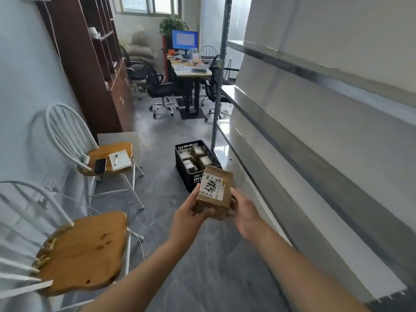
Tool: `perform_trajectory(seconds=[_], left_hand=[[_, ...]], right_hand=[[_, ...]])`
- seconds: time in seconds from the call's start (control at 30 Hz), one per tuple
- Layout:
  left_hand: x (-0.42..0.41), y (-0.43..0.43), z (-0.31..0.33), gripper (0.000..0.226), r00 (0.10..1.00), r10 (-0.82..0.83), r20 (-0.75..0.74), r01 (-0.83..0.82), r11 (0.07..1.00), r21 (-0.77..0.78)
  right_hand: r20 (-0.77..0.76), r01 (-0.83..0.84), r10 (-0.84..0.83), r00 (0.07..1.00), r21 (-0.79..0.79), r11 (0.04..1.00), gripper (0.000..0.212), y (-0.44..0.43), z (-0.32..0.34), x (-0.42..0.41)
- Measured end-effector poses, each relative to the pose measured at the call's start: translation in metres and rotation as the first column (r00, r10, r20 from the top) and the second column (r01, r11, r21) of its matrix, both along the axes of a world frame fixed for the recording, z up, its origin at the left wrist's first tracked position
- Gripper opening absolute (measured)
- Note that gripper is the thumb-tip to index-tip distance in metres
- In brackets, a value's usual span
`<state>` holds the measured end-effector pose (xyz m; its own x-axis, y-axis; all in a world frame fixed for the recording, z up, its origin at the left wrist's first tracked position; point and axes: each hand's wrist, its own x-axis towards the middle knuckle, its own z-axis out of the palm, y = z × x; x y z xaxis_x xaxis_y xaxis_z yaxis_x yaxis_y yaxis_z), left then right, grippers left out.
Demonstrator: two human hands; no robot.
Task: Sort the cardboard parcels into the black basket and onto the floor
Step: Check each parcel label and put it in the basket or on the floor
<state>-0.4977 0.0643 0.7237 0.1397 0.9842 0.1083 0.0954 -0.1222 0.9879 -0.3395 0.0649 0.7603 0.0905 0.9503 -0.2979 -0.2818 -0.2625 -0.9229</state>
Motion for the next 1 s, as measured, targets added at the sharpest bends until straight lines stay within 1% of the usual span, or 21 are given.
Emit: perform_trajectory(seconds=[0.07, 0.13, 0.2, 0.3, 0.37, 0.43, 0.57, 0.63, 0.7, 0.8, 0.9, 1.0], left_hand=[[0.019, 0.019, -0.001, 0.08, 0.996, 0.088, -0.02, -0.088, 0.996, 0.01], [0.04, 0.045, 0.0, 0.077, 0.988, 0.138, -0.07, -0.138, 0.99, 0.012], [0.062, 0.077, 0.003, 0.07, 0.989, 0.12, -0.086, -0.121, 0.993, -0.004], [0.095, 0.125, 0.01, 0.053, 0.989, 0.083, -0.118, -0.091, 0.994, -0.061], [0.114, 0.158, 0.011, 0.044, 0.992, 0.097, -0.076, -0.105, 0.989, -0.108], [0.131, 0.189, 0.013, 0.039, 0.991, 0.116, -0.068, -0.125, 0.982, -0.14], [0.147, 0.233, 0.014, 0.038, 0.984, 0.163, -0.068, -0.174, 0.96, -0.218], [0.149, 0.252, 0.008, 0.036, 0.979, 0.2, -0.035, -0.202, 0.935, -0.292], [0.147, 0.273, 0.0, 0.033, 0.972, 0.233, 0.04, -0.198, 0.896, -0.398], [0.142, 0.303, -0.016, 0.032, 0.949, 0.287, 0.133, -0.179, 0.834, -0.521], [0.137, 0.338, -0.034, 0.029, 0.933, 0.316, 0.172, -0.174, 0.816, -0.551], [0.131, 0.381, -0.053, 0.023, 0.935, 0.335, 0.114, -0.221, 0.805, -0.551]], right_hand=[[0.035, -0.058, 0.058, 0.998, 0.007, 0.998, 0.034, 0.027, -0.006, 0.007], [0.074, -0.067, 0.066, 0.995, 0.011, 0.998, 0.035, 0.06, -0.008, 0.021], [0.092, -0.056, 0.056, 0.994, -0.001, 0.998, 0.035, 0.094, -0.005, 0.042], [0.102, -0.057, 0.06, 0.993, -0.027, 0.998, 0.034, 0.138, -0.005, 0.083], [0.131, -0.058, 0.062, 0.989, -0.032, 0.998, 0.035, 0.17, -0.007, 0.109], [0.161, -0.049, 0.053, 0.985, -0.028, 0.998, 0.041, 0.204, -0.011, 0.131], [0.195, -0.088, 0.093, 0.976, -0.034, 0.996, 0.047, 0.253, -0.02, 0.147], [0.223, -0.122, 0.128, 0.966, -0.044, 0.992, 0.049, 0.272, -0.028, 0.147], [0.243, -0.15, 0.16, 0.957, -0.061, 0.987, 0.053, 0.294, -0.038, 0.146], [0.281, -0.145, 0.167, 0.945, -0.096, 0.985, 0.058, 0.326, -0.05, 0.141], [0.286, -0.147, 0.182, 0.941, -0.139, 0.979, 0.056, 0.362, -0.065, 0.135], [0.311, -0.137, 0.193, 0.931, -0.193, 0.972, 0.061, 0.397, -0.08, 0.13]])
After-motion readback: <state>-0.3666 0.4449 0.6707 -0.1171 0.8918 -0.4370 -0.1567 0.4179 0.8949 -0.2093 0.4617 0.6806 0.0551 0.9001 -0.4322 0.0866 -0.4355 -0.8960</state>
